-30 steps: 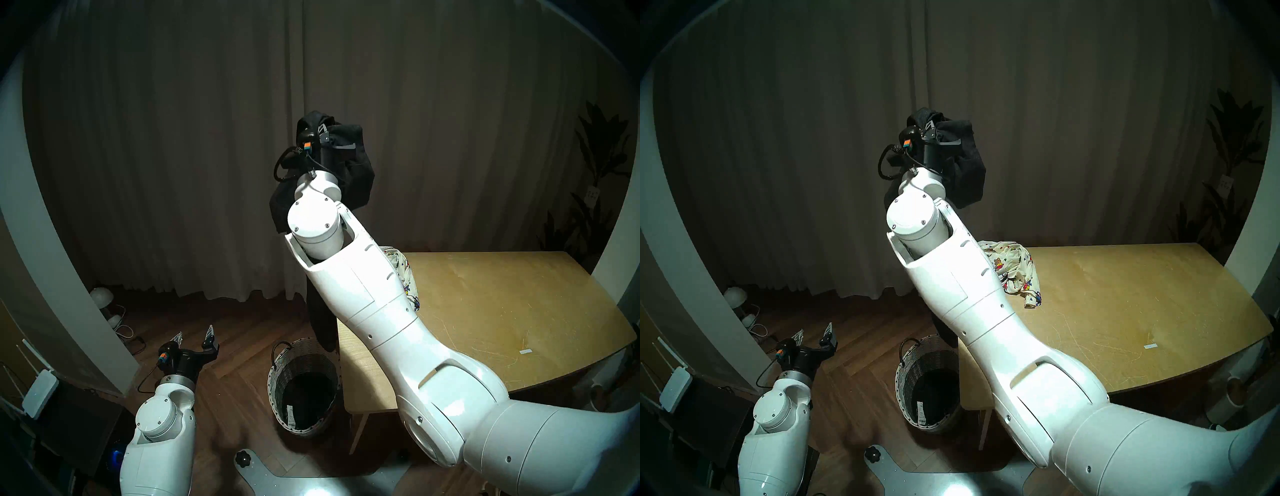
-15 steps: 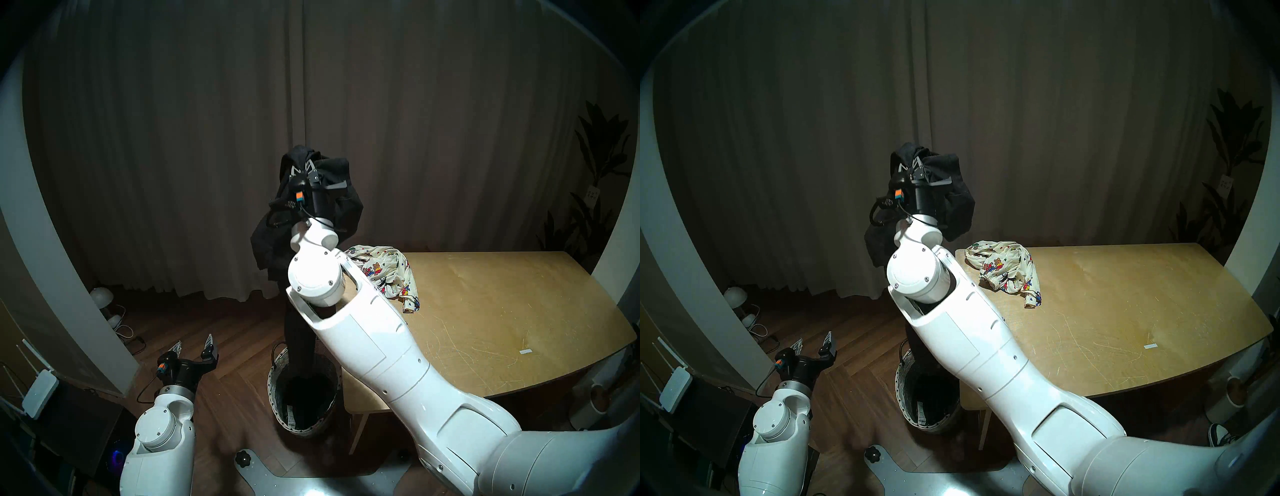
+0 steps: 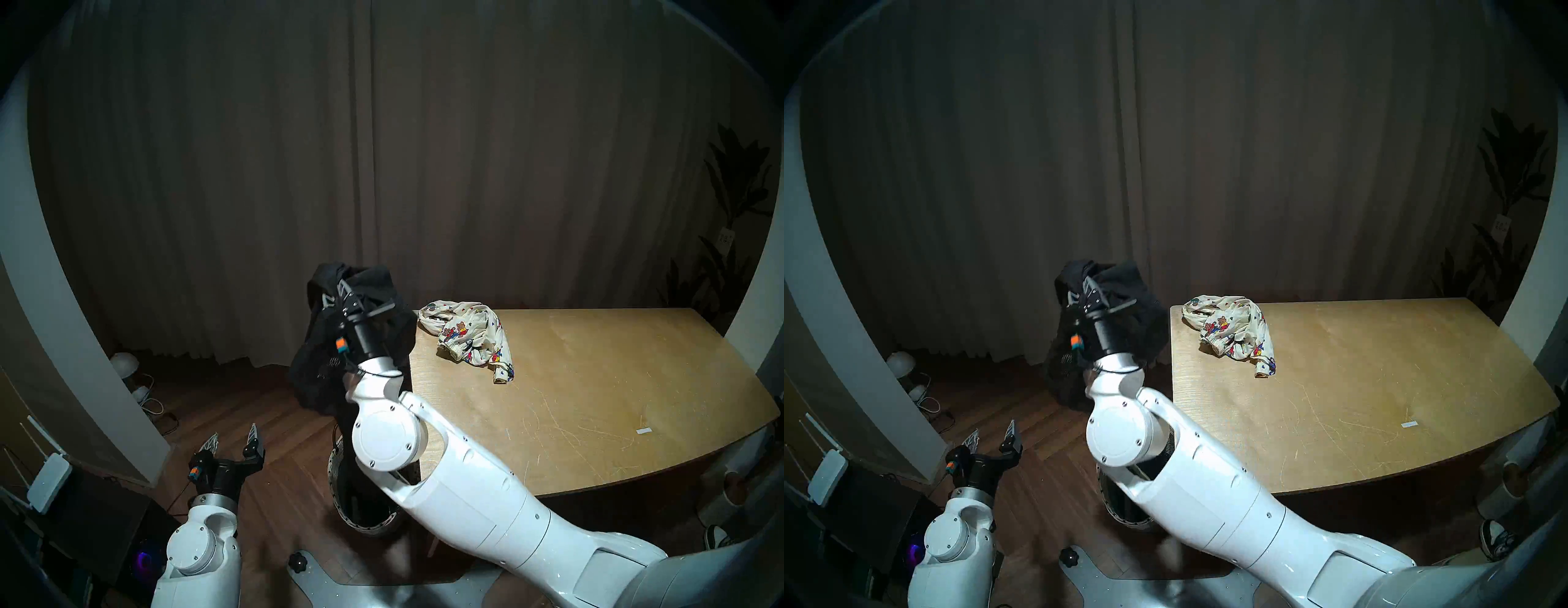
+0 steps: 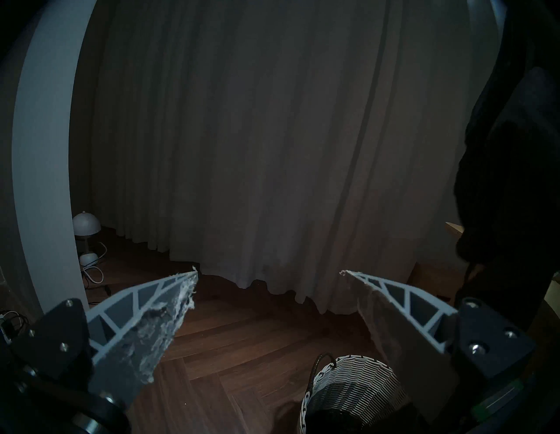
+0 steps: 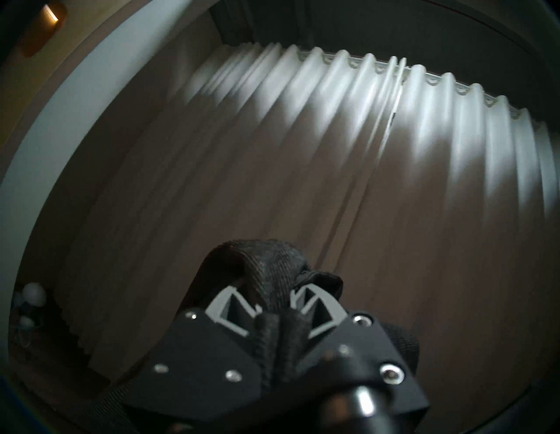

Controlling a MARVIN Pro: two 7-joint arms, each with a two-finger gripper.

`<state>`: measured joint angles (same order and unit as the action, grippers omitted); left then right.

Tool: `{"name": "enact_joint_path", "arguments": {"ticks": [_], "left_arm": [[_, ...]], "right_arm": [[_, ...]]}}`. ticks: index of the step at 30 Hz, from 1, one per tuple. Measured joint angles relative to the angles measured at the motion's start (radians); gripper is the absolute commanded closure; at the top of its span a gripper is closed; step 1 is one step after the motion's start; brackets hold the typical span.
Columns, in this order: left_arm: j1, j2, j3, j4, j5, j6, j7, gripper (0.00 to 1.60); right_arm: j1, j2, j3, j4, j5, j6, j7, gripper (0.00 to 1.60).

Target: Toss clothes into the laundry hamper

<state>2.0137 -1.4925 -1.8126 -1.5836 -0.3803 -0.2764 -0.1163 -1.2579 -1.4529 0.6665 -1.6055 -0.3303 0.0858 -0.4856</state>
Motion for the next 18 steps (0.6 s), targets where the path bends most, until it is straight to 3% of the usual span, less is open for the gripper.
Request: {"name": "enact_joint_path", "arguments": {"ticks": [7, 18], "left_arm": [[0.031, -0.016, -0.023, 0.009, -0.015, -0.045, -0.003, 0.0], [0.047, -0.019, -0.042, 0.026, -0.02, -0.066, -0.009, 0.0]], "right_arm": [[0.011, -0.01, 0.014, 0.163, -0.008, 0.022, -0.016, 1.6], [0.052, -0.018, 0.057, 0.4, -0.013, -0.048, -0.059, 1.6]]}}
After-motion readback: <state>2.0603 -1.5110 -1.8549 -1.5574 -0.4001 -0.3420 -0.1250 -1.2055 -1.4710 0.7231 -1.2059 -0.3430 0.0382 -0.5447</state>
